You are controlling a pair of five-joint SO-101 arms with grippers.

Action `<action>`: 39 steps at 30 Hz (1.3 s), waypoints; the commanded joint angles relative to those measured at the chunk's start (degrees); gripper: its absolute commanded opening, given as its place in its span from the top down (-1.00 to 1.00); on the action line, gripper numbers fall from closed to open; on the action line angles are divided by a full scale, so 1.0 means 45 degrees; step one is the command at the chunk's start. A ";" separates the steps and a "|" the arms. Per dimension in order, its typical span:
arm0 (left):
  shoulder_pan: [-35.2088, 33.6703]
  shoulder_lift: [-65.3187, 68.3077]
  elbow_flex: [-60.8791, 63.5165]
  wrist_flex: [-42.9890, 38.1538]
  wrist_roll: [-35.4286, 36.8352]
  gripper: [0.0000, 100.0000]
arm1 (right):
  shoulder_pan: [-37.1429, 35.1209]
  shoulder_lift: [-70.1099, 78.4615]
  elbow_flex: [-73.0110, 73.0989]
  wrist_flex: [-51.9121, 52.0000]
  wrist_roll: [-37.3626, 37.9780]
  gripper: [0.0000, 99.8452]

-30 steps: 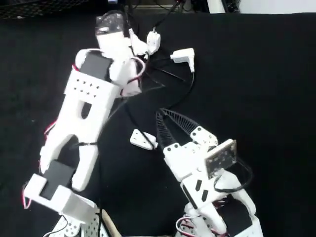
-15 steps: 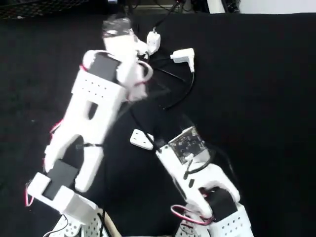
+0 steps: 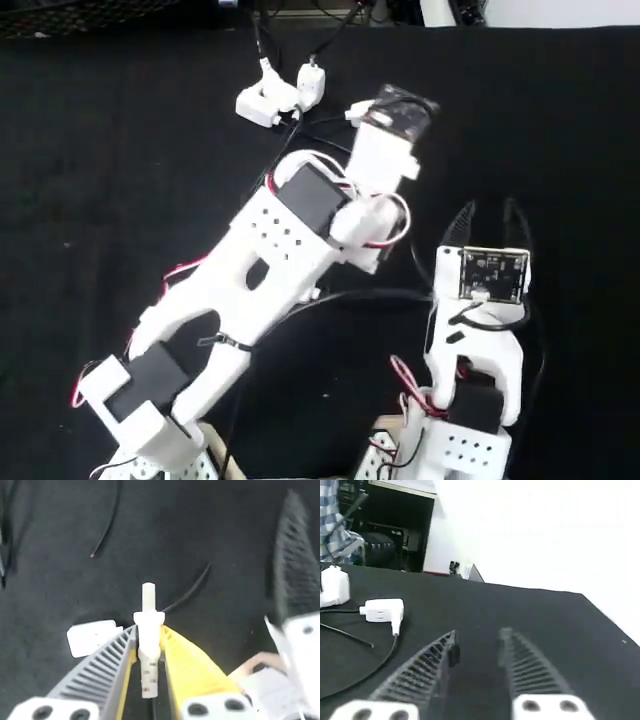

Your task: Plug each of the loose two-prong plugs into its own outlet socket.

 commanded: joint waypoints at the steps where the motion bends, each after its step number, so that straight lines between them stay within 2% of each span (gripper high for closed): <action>1: 0.0205 -0.0195 0.0029 -0.0137 -0.1133 0.94 | 0.0332 -0.0635 0.0811 -0.0742 -0.1231 0.98; 5: -0.0518 -0.0234 0.0127 0.0098 -0.1114 0.94 | 0.0527 -0.0557 0.1573 -0.1211 -0.1680 0.98; 9: -0.1006 -0.0332 -0.0010 0.1153 -0.1270 0.94 | 0.0684 -0.0537 0.1690 -0.1231 -0.2071 0.98; 14: -0.0654 -0.0391 0.0107 0.2149 -0.2637 0.94 | 0.0391 -0.0537 0.1651 -0.1074 -0.5353 0.98; 15: -0.0557 -0.0567 0.0029 0.2149 -0.2657 0.94 | 0.0137 -0.0537 0.1592 -0.1055 -0.5861 0.98; 20: 0.0342 -0.2247 0.0264 0.2110 -0.2657 0.94 | -0.1680 -0.0537 0.1260 -0.1055 -0.6115 0.98; 23: 0.0947 -0.3106 0.0869 0.2110 -0.2716 0.94 | -0.2774 -0.0518 0.0869 -0.1055 -0.6896 0.98; 26: 0.0947 -0.3673 0.1670 0.2071 -0.2755 0.94 | -0.4103 -0.0518 0.0811 -0.1074 -0.7033 0.98; 29: 0.0947 -0.4298 0.2413 0.2071 -0.2755 0.94 | -0.4767 -0.0518 0.0694 -0.1153 -0.7111 0.98; 32: 0.0537 -0.4845 0.3077 0.1915 -0.2755 0.94 | -0.5118 -0.0518 0.0088 -0.1074 -0.7131 0.98; 35: -0.0264 -0.5353 0.4210 0.1016 -0.2755 0.94 | -0.5490 -0.0518 -0.0752 -0.1055 -0.7131 0.98; 39: -0.0791 -0.5939 0.5538 0.0215 -0.2755 0.94 | -0.6623 -0.0518 -0.1827 -0.0293 -0.7150 0.98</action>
